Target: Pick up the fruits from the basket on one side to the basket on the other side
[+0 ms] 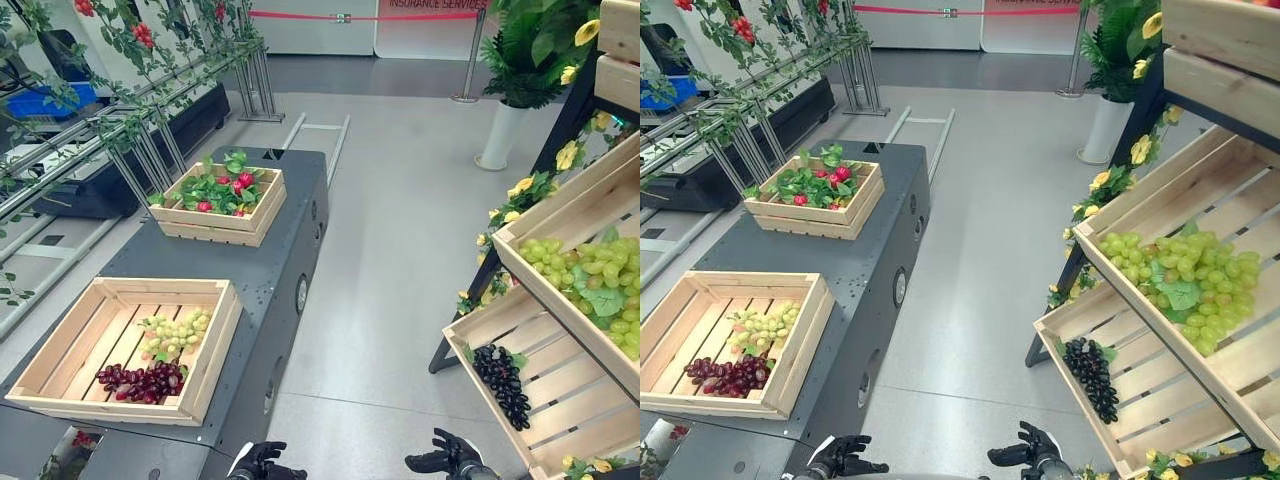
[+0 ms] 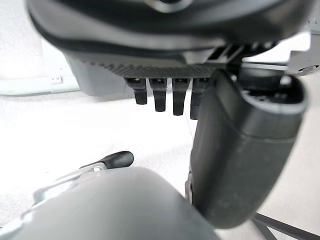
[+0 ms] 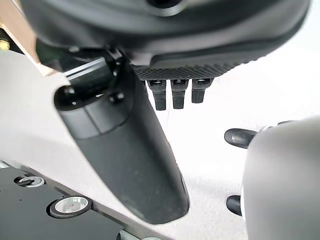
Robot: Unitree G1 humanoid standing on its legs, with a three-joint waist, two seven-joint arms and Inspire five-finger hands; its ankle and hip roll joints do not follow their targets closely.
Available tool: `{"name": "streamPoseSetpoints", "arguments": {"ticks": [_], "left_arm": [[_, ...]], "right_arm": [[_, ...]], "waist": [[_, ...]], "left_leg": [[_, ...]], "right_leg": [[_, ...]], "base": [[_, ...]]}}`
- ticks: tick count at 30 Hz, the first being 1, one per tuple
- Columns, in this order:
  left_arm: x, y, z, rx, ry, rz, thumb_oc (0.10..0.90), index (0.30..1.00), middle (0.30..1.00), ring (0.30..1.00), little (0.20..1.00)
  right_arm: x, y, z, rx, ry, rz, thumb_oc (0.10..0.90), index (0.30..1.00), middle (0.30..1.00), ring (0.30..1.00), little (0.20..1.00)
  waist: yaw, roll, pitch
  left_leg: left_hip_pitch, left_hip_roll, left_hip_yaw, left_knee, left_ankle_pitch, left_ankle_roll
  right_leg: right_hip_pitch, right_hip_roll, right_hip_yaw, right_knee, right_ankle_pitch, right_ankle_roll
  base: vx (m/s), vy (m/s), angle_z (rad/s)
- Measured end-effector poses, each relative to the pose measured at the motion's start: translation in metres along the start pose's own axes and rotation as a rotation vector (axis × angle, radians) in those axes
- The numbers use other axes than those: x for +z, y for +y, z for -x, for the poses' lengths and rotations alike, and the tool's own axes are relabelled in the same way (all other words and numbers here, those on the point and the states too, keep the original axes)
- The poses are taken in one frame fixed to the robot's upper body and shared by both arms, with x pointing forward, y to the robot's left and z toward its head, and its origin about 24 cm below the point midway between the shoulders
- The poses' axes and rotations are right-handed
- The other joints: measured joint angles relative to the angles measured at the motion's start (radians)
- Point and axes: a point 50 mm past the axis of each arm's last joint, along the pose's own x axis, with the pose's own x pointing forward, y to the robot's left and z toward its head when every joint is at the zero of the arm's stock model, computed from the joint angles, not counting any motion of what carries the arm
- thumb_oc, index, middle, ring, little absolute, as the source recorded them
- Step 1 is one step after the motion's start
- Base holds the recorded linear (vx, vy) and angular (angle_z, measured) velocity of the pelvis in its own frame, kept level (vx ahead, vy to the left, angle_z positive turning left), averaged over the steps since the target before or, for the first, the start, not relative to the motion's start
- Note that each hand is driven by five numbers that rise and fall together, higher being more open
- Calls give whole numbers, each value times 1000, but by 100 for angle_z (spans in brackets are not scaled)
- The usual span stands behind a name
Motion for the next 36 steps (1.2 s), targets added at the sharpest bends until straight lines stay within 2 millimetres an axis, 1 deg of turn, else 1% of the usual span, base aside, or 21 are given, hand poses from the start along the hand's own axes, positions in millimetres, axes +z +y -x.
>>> {"name": "streamPoseSetpoints", "arguments": {"ticks": [4, 11, 13, 14, 15, 16, 17, 18, 20, 22, 23, 25, 26, 28, 29, 30, 31, 33, 34, 35, 36], "left_arm": [[4, -3, 0, 29, -30, -10, 800, 900, 900, 900, 900], [18, -6, 0, 72, -127, -16, 800, 900, 900, 900, 900], [24, -4, -2, 77, -140, -32, 800, 900, 900, 900, 900], [38, 3, -5, 88, -171, -58, 800, 900, 900, 900, 900], [46, 7, -7, 96, -191, -71, 800, 900, 900, 900, 900], [54, 8, -8, 100, -217, -79, 800, 900, 900, 900, 900], [55, 8, -8, 97, -221, -86, 800, 900, 900, 900, 900], [56, 5, -8, 88, -227, -105, 800, 900, 900, 900, 900], [59, 1, -8, 70, -246, -133, 800, 900, 900, 900, 900], [58, 1, -8, 71, -243, -135, 800, 900, 900, 900, 900], [55, 1, -7, 73, -236, -135, 800, 900, 900, 900, 900], [55, -2, -7, 74, -250, -161, 800, 900, 900, 900, 900], [57, -1, -6, 79, -273, -185, 800, 900, 900, 900, 900], [67, 3, -5, 104, -339, -248, 800, 900, 900, 900, 900], [71, 3, -5, 107, -362, -283, 800, 900, 900, 900, 900], [81, 0, -5, 103, -410, -343, 800, 900, 900, 900, 900], [85, -1, -4, 102, -437, -363, 800, 900, 900, 900, 900], [96, 0, -1, 108, -507, -399, 800, 900, 900, 900, 900], [98, 0, 0, 107, -519, -406, 800, 900, 900, 900, 900], [100, 0, 1, 106, -532, -411, 800, 900, 900, 900, 900], [105, 1, 1, 108, -551, -423, 800, 900, 900, 900, 900]], "right_arm": [[4, 1, -1, 2, -11, 1, 800, 900, 900, 900, 900], [11, 0, -2, 14, -34, 73, 800, 900, 900, 900, 900], [16, 0, -3, 18, -44, 79, 800, 900, 900, 900, 900], [19, 0, -4, 18, -51, 87, 800, 900, 900, 900, 900], [20, -1, -4, 19, -54, 96, 800, 900, 900, 900, 900], [21, -5, -4, 14, -56, 120, 800, 900, 900, 900, 900], [21, -6, -4, 11, -56, 121, 800, 900, 900, 900, 900], [22, -8, -4, 6, -59, 119, 800, 900, 900, 900, 900], [24, -12, -4, -4, -68, 122, 800, 900, 900, 900, 900], [29, -13, -5, -5, -85, 122, 800, 900, 900, 900, 900], [31, -12, -5, -4, -96, 122, 800, 900, 900, 900, 900], [31, -13, -4, -5, -119, 118, 800, 900, 900, 900, 900], [29, -11, -3, 4, -126, 118, 800, 900, 900, 900, 900], [31, -3, -3, 24, -153, 116, 800, 900, 900, 900, 900], [32, -3, -3, 28, -170, 123, 800, 900, 900, 900, 900], [36, -2, -2, 37, -203, 140, 800, 900, 900, 900, 900], [39, 0, -2, 44, -221, 143, 800, 900, 900, 900, 900], [56, 8, 0, 70, -311, 135, 800, 900, 900, 900, 900], [62, 9, 1, 74, -340, 134, 800, 900, 900, 900, 900], [69, 10, 2, 75, -374, 130, 800, 900, 900, 900, 900], [77, 12, 2, 78, -408, 126, 800, 900, 900, 900, 900]], "waist": [[0, 24, 16], [11, 47, 33], [14, 42, 52], [15, 20, 72], [16, 7, 86], [22, -6, 102], [19, -2, 106], [2, 6, 108], [-4, 16, 110], [3, 21, 111], [3, 26, 111], [-1, 38, 110], [2, 34, 109], [5, 0, 111], [6, -3, 112], [3, -2, 111], [4, -4, 112], [12, -31, 113], [9, -34, 116], [1, -29, 114], [1, -20, 118]], "left_leg": [[-3, 1, -10, 0, 1, -1], [-30, 4, -23, 16, 7, -11], [-95, -10, -19, 108, 2, -24], [-163, -40, -7, 196, 22, -61], [-183, -55, 21, 223, 49, -100], [-208, -50, 108, 241, 54, -112], [-208, -33, 165, 240, 47, -102], [-196, 4, 292, 202, 44, -103], [-167, 36, 371, 81, 50, -101], [-142, 41, 337, 16, 49, -100], [-110, 39, 318, 1, 47, -96], [-89, 40, 312, 4, 64, -16], [-83, 32, 310, 6, 73, 28], [-80, 0, 302, 3, 56, 52], [-80, -7, 295, 2, 50, 61], [-78, -12, 281, 2, 46, 72], [-72, -17, 274, 2, 42, 79], [-42, -60, 241, 8, 26, 102], [-34, -71, 223, 8, 24, 112], [-30, -75, 199, 9, 21, 116], [-30, -68, 179, 10, 21, 116]], "right_leg": [[1, 1, -7, 0, -1, -1], [-12, 5, -27, 0, -4, -4], [-18, -4, -49, 4, -12, -8], [-24, -27, -59, 4, -13, -11], [-23, -42, -66, 1, -11, -16], [-16, -60, -102, 0, -8, -27], [-6, -64, -125, 0, -9, -28], [12, -65, -177, 0, -21, -20], [18, -56, -220, 0, -31, -8], [17, -44, -216, 1, -32, -2], [23, -40, -211, 1, -35, 5], [20, -43, -212, 47, -59, 25], [6, -59, -212, 100, -87, 40], [-35, -115, -217, 229, -139, 70], [-65, -134, -217, 302, -163, 75], [-121, -170, -211, 450, -184, 61], [-145, -189, -207, 529, -186, 58], [-250, -261, -124, 792, -161, 73], [-287, -276, -92, 858, -149, 74], [-320, -266, -51, 881, -162, 69], [-342, -233, -35, 826, -163, 68]], "base": [[47, -62, 6], [2, -45, 9], [-30, 7, 51], [0, 43, 82], [83, 109, 93], [96, 119, 68], [163, 191, 88], [137, 170, 83], [222, 227, 84], [251, 212, 23], [236, 182, -11], [210, 165, -5], [158, 144, 9], [176, 170, 23], [206, 181, 54], [140, 119, 62], [199, 128, 73], [173, 9, 59], [104, -134, 64], [99, -217, 66], [131, -271, 71]]}}
